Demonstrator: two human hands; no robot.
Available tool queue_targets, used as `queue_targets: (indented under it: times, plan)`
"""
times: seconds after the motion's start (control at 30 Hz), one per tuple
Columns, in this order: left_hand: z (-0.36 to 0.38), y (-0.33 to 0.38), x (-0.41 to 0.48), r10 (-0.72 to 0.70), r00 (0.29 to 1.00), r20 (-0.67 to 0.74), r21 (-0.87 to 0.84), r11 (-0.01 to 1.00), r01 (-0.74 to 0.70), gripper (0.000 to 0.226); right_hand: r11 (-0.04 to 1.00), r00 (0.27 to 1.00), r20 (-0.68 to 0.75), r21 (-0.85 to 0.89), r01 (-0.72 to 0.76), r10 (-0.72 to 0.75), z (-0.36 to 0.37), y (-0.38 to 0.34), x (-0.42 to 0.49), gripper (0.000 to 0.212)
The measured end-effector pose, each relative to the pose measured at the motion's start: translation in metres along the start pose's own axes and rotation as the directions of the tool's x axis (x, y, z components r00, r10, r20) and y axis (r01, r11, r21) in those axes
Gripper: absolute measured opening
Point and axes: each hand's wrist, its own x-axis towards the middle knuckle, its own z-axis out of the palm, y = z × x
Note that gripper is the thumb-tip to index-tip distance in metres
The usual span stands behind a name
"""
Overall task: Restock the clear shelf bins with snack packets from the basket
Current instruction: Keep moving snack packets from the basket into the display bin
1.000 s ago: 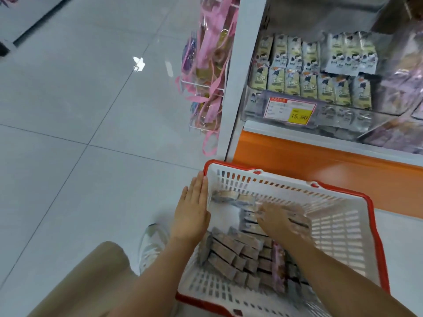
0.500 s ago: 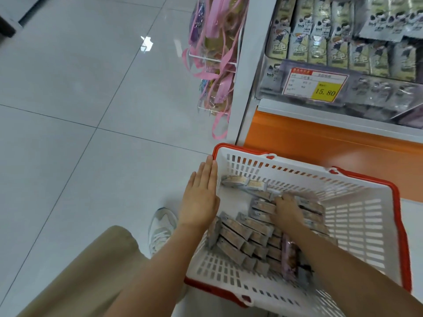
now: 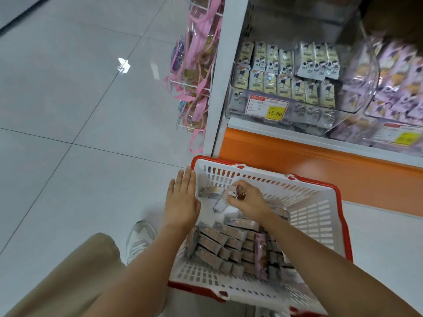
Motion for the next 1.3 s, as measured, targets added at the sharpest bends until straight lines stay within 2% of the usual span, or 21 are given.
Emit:
queue_targets:
  times: [0.1,0.13,0.17,0.23,0.27,0.3,0.4,0.53,0.63,0.73,0.83,0.9,0.97,1.03,1.1,1.13,1.2,1.23,1.3]
  plan:
    - [-0.016,0.013,0.002,0.052,0.989,-0.137,-0.143,0.987,-0.071,0.052,0.997,0.997,-0.052,0.049,0.056,-0.054,-0.019,-0.024,-0.005,0.02]
    - [-0.022,0.019,0.003,0.079,0.984,-0.159,-0.218,0.969,-0.113,0.046,0.994,0.995,-0.059,0.072,0.083,-0.079,-0.026,-0.032,-0.008,0.021]
    - [-0.028,0.025,0.004,0.088,0.989,-0.121,-0.361,0.924,-0.127,0.042,0.989,0.993,-0.061,0.11,0.103,-0.097,-0.033,-0.04,-0.012,0.023]
    - [-0.042,0.039,0.008,0.122,0.986,0.111,-0.701,0.713,-0.01,0.037,0.975,0.99,-0.074,0.18,0.133,-0.122,-0.045,-0.054,-0.018,0.021]
    - [-0.048,0.045,0.01,0.162,0.969,0.187,-0.807,0.588,0.057,0.034,0.967,0.985,-0.104,0.201,0.154,-0.135,-0.05,-0.06,-0.022,0.02]
    - [-0.055,0.049,0.012,0.184,0.963,0.198,-0.857,0.51,0.078,0.031,0.958,0.978,-0.148,0.226,0.176,-0.144,-0.055,-0.065,-0.025,0.022]
    - [-0.076,0.063,0.011,0.218,0.96,0.174,-0.904,0.422,0.068,0.027,0.941,0.949,-0.287,0.265,0.21,-0.131,-0.068,-0.076,-0.032,0.032]
    - [-0.095,0.081,0.01,0.239,0.956,0.171,-0.902,0.429,0.054,0.031,0.93,0.913,-0.386,0.271,0.247,-0.13,-0.08,-0.091,-0.045,0.03]
    - [-0.106,0.09,0.017,0.169,0.98,0.106,-0.924,0.38,0.034,0.044,0.926,0.911,-0.364,0.239,0.291,-0.193,-0.091,-0.1,-0.056,0.039]
    - [-0.127,0.097,0.022,0.119,0.992,0.043,-0.949,0.316,0.003,0.043,0.934,0.909,-0.307,0.125,0.334,-0.283,-0.1,-0.107,-0.068,0.043]
    - [-0.142,0.104,0.032,0.141,0.99,-0.002,-0.962,0.27,-0.04,0.037,0.922,0.892,-0.325,0.118,0.369,-0.315,-0.109,-0.117,-0.074,0.041]
    - [-0.154,0.11,0.038,0.169,0.985,-0.038,-0.955,0.285,-0.086,0.036,0.92,0.876,-0.363,0.11,0.377,-0.316,-0.119,-0.125,-0.073,0.04]
    - [-0.166,0.114,0.047,0.188,0.97,-0.155,-0.874,0.431,-0.223,0.042,0.917,0.851,-0.415,0.084,0.39,-0.323,-0.131,-0.134,-0.069,0.04]
    - [-0.177,0.116,0.056,0.227,0.916,-0.331,-0.668,0.63,-0.397,0.036,0.916,0.819,-0.476,0.066,0.397,-0.321,-0.145,-0.143,-0.059,0.039]
    - [-0.182,0.116,0.068,0.291,0.818,-0.497,-0.408,0.753,-0.516,0.034,0.916,0.788,-0.529,0.046,0.398,-0.315,-0.161,-0.151,-0.045,0.036]
    - [-0.183,0.115,0.072,0.344,0.792,-0.504,-0.292,0.795,-0.532,0.04,0.921,0.776,-0.55,0.031,0.389,-0.309,-0.169,-0.154,-0.037,0.035]
    - [-0.179,0.111,0.079,0.419,0.807,-0.415,-0.122,0.854,-0.506,0.054,0.942,0.768,-0.579,-0.002,0.336,-0.275,-0.184,-0.16,-0.018,0.034]
    - [-0.174,0.109,0.082,0.427,0.82,-0.38,-0.08,0.868,-0.49,0.061,0.954,0.768,-0.589,-0.021,0.298,-0.253,-0.19,-0.162,-0.008,0.035]
    - [-0.166,0.105,0.085,0.437,0.804,-0.403,-0.043,0.868,-0.494,0.068,0.972,0.769,-0.602,-0.056,0.226,-0.214,-0.202,-0.165,0.014,0.036]
